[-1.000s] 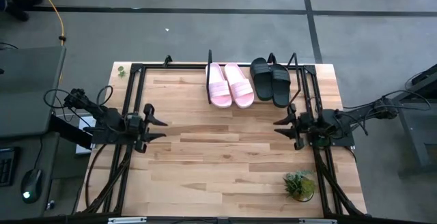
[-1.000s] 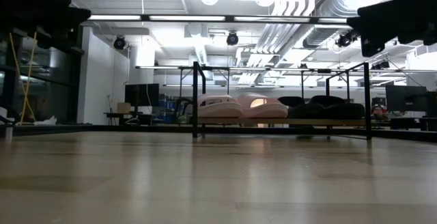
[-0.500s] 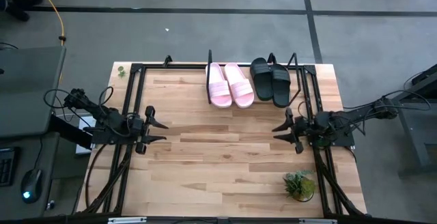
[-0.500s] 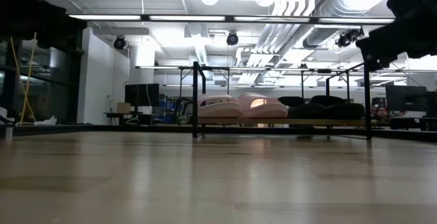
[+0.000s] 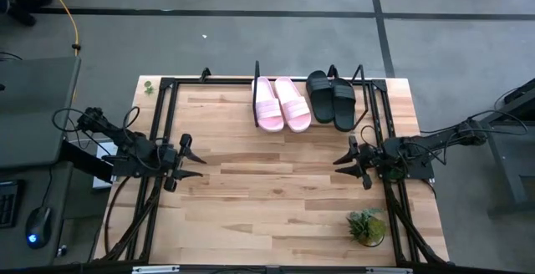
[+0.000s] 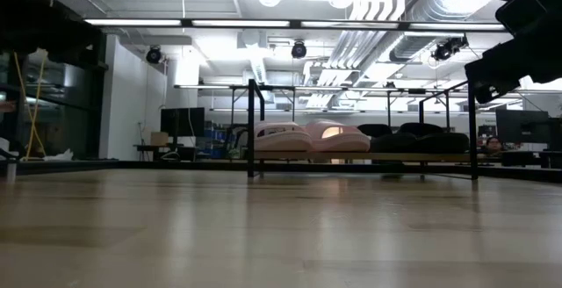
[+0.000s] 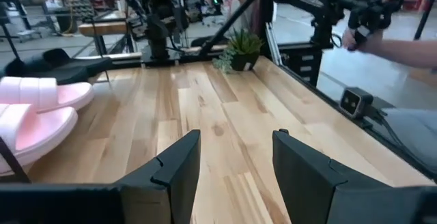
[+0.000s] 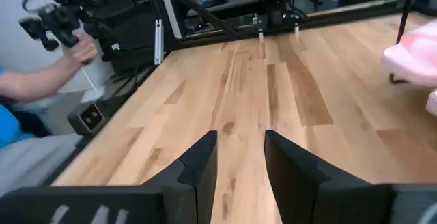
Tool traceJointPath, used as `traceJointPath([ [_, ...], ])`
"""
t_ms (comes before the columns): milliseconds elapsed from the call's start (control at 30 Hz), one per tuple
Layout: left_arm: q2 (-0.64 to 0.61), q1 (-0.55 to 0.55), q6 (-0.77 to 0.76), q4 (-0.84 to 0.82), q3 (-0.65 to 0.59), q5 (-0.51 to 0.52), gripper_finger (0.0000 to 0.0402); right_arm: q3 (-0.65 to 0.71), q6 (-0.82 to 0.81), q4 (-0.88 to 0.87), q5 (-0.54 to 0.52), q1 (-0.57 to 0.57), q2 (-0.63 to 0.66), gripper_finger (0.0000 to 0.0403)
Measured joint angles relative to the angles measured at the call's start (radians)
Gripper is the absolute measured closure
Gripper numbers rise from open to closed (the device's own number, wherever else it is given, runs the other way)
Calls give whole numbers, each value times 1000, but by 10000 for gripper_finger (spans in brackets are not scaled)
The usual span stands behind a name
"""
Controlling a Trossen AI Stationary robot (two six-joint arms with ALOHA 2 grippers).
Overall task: Pick and place slides into the shelf
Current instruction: Return to Home Position
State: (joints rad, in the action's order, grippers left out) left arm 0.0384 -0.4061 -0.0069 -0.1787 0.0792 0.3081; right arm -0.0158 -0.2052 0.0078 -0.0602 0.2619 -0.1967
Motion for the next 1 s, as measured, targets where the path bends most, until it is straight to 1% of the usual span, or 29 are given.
traceJointPath([
  [167,25,0,1,-8,2,-7,234,0,-109,-2,9,0,0,289],
  [1000,25,0,2,-6,2,-7,234,0,-101,-3,9,0,0,289],
])
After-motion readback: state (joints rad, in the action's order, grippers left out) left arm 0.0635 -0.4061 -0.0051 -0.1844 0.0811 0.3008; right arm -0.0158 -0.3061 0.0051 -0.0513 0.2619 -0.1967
